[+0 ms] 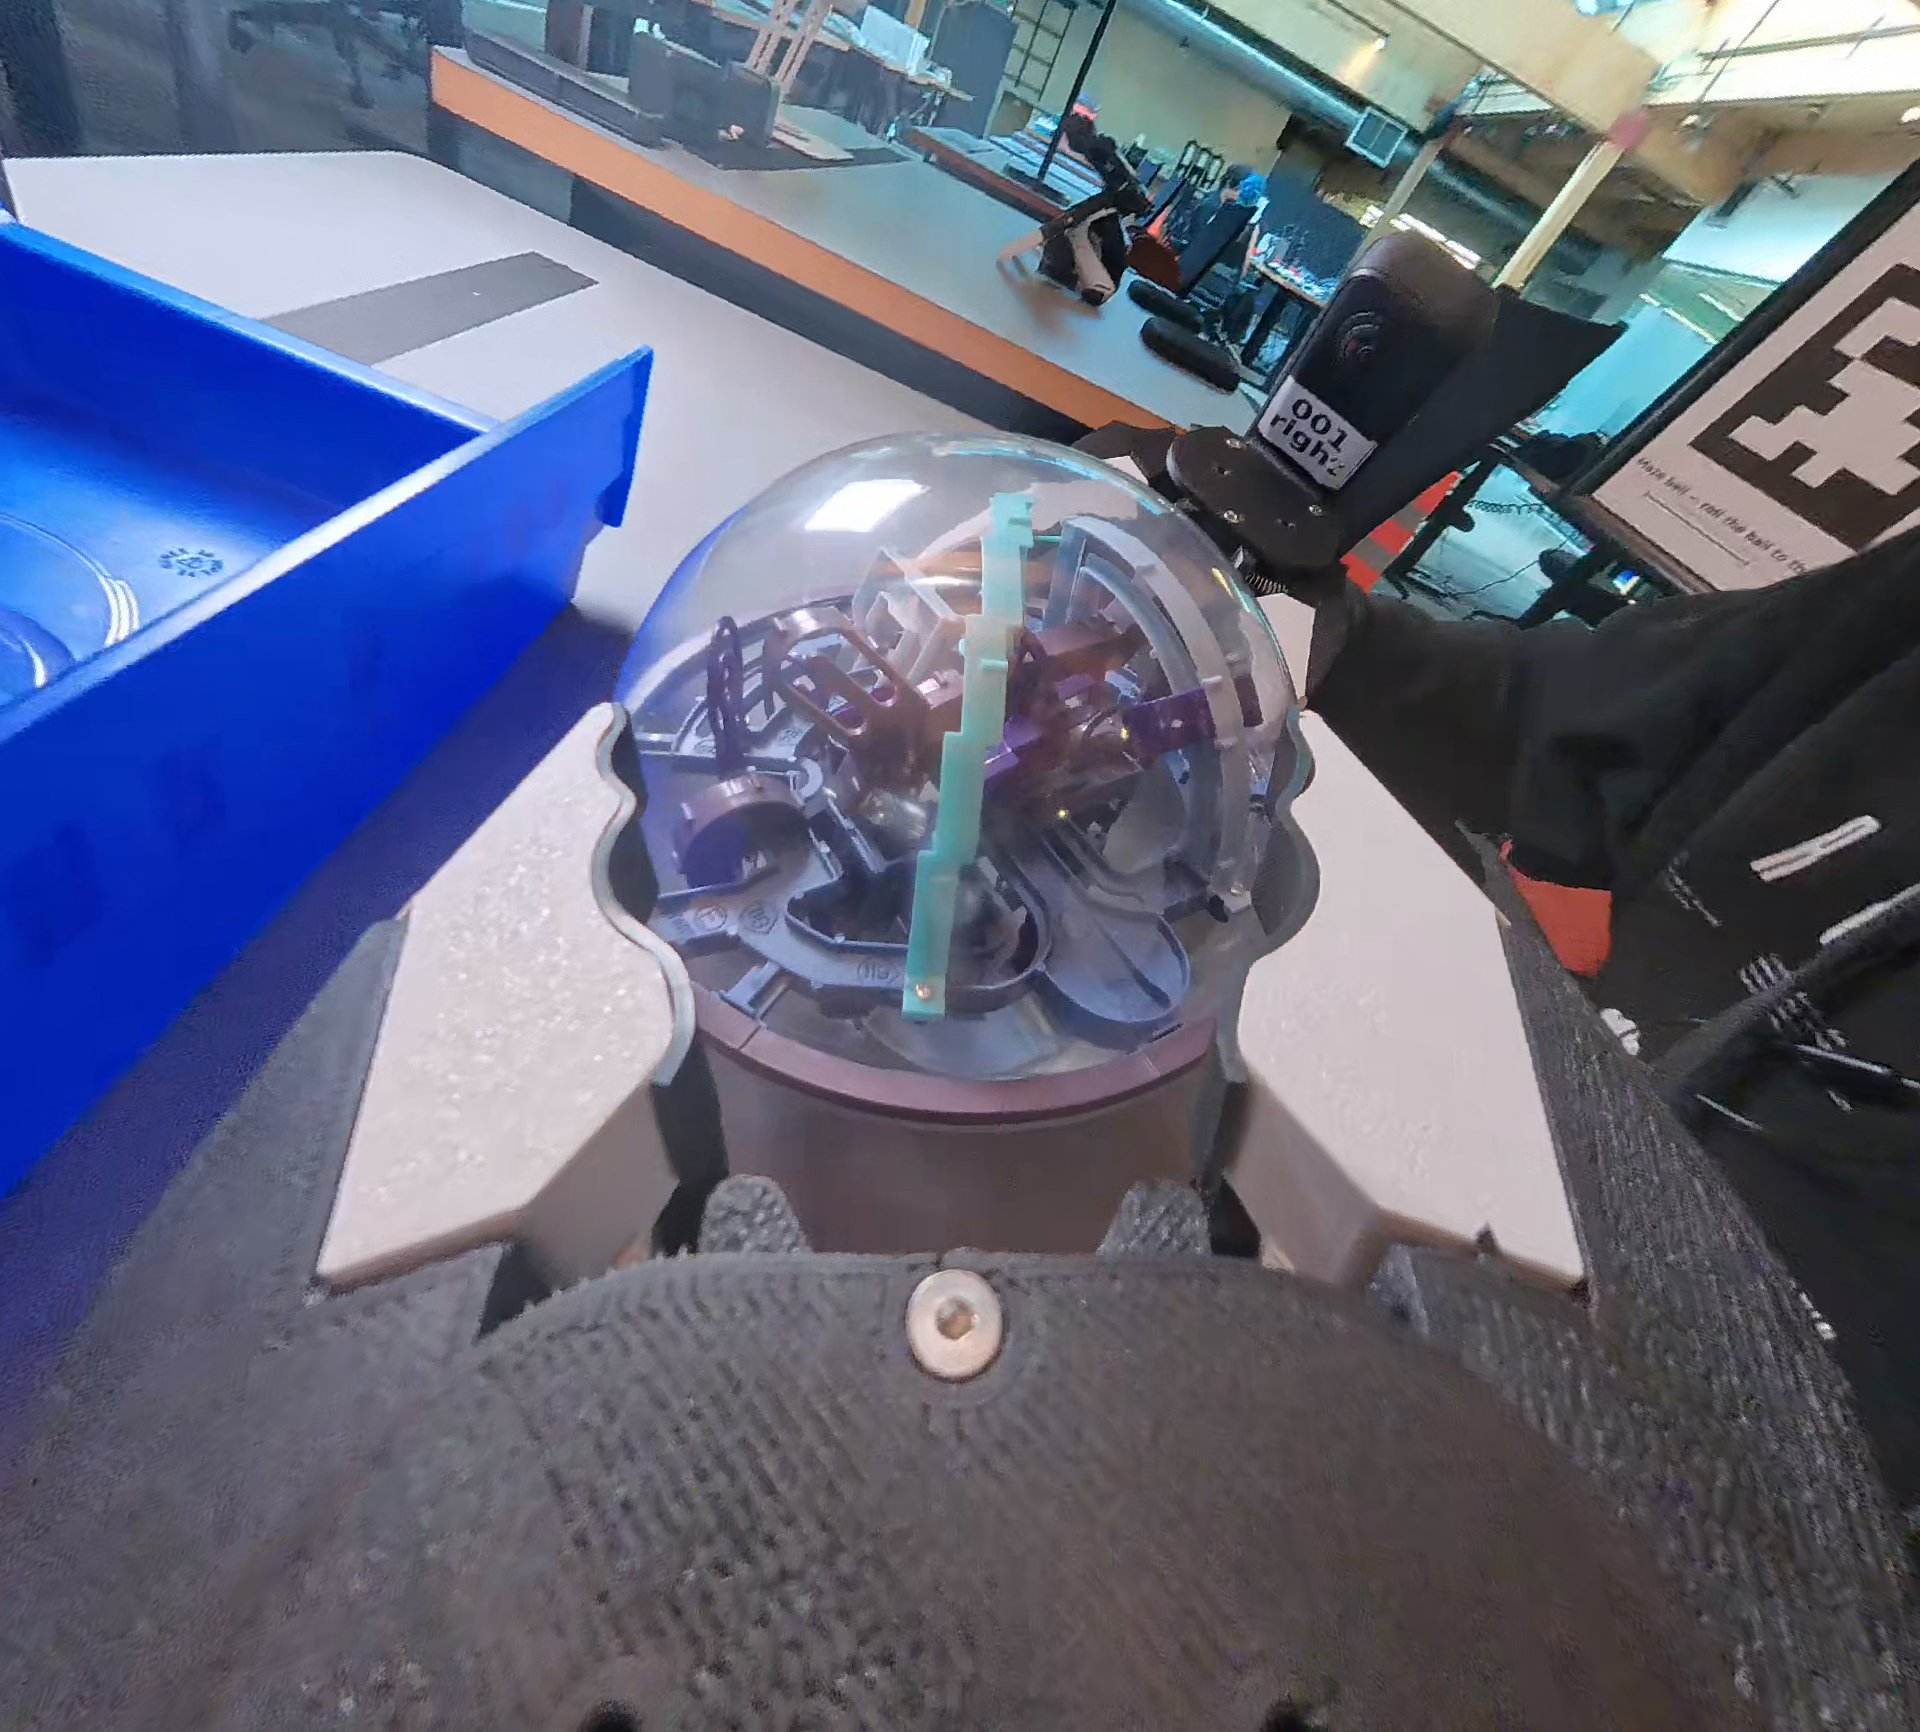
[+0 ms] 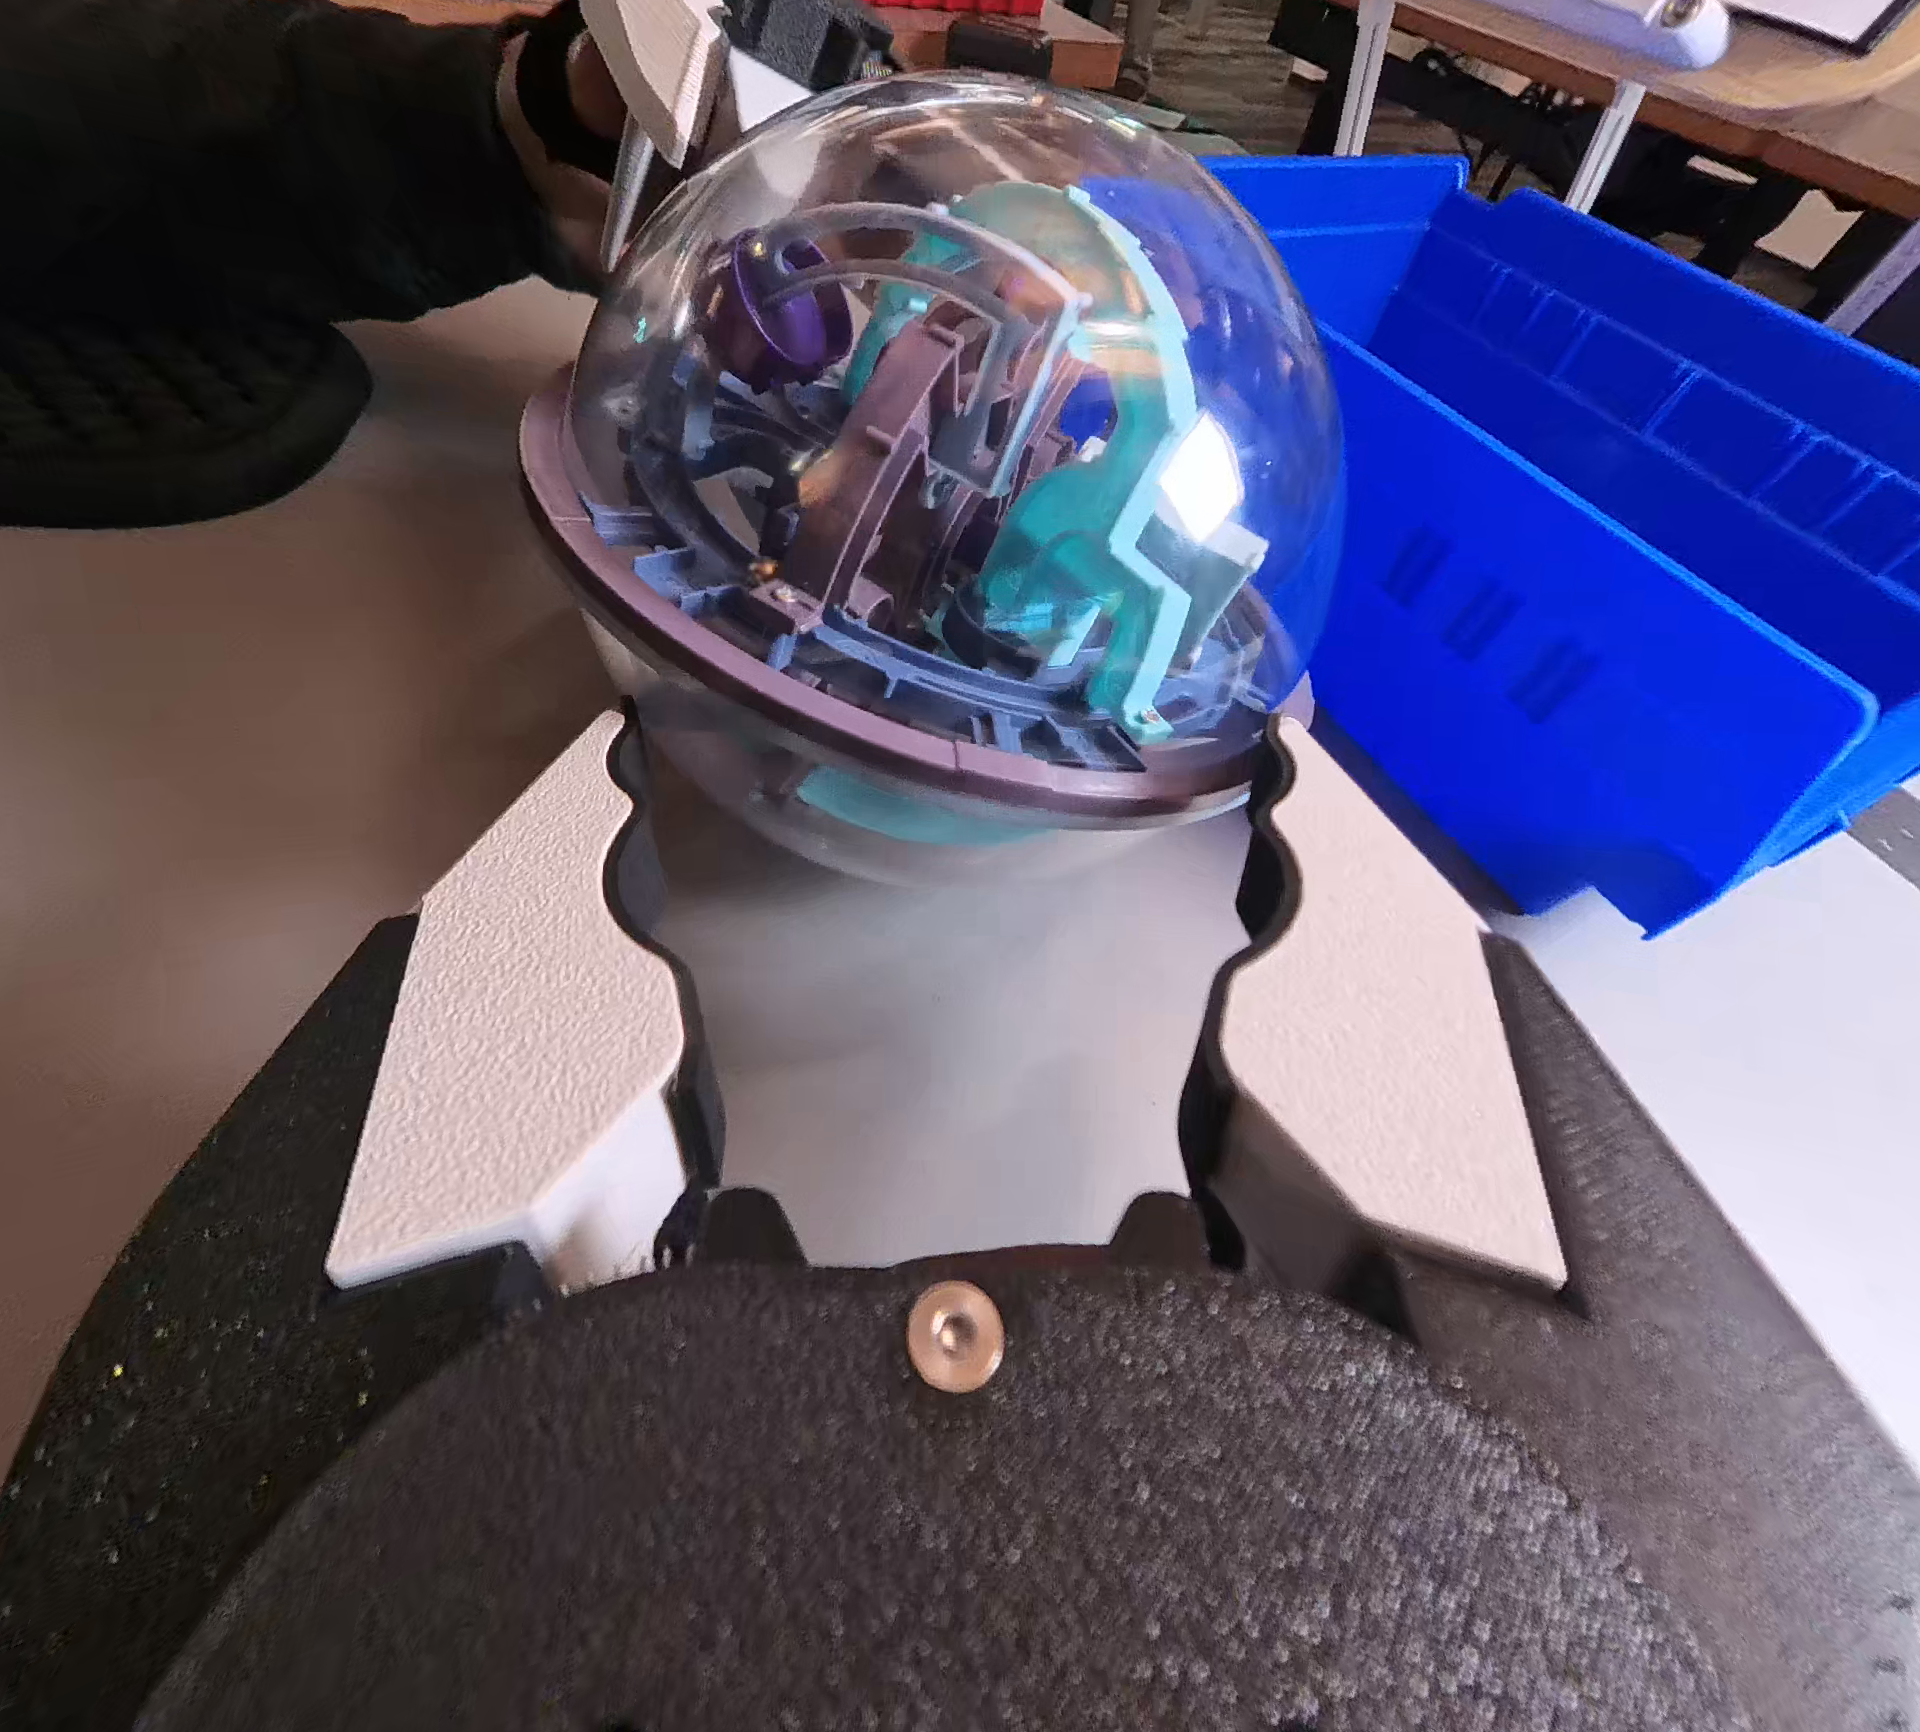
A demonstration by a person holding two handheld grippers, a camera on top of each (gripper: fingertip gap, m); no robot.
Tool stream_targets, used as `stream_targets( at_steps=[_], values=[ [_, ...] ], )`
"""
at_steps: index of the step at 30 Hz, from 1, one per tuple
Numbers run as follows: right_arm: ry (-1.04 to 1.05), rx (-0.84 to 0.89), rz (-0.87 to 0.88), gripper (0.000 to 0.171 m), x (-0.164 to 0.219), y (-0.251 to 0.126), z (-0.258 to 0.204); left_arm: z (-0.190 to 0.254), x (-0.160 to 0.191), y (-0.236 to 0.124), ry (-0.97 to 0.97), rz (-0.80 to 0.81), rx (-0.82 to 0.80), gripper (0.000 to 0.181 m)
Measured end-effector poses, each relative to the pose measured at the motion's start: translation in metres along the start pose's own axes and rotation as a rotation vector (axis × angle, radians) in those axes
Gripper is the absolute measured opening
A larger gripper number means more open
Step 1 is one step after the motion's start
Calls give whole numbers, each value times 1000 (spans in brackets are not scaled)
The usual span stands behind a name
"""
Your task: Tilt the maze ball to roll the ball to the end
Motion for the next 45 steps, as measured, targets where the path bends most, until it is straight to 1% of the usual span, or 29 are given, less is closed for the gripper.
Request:
stream_targets(
  at_steps=[3,8,15,22,27,35,45],
  values=[
    [-44,17,-3,113,-3,2,-5,2,4,-6,33,28,28,118],
    [-84,23,10,113,-11,6,-10,1,9,-15,22,67,79,118],
    [-95,30,13,115,-11,6,-12,3,10,-16,39,72,83,118],
    [-29,-6,46,116,-10,4,-13,4,8,-13,-32,49,59,116],
    [64,-60,88,117,-6,3,-11,5,4,-9,-94,24,12,115],
    [110,-106,107,120,-1,4,-12,10,2,-8,-62,54,2,111],
    [38,-89,86,121,0,5,-16,16,4,-13,36,115,55,109]
  ],
)
Point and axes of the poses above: each gripper's, where its closed fingertips meet, y out along the fingers, x out of its underside, z = x × y across the jaws, the point moved 1 cm from there along -y, back along the fingers, and after that the axes turned 14 degrees about -x, right-handed, at the moved point
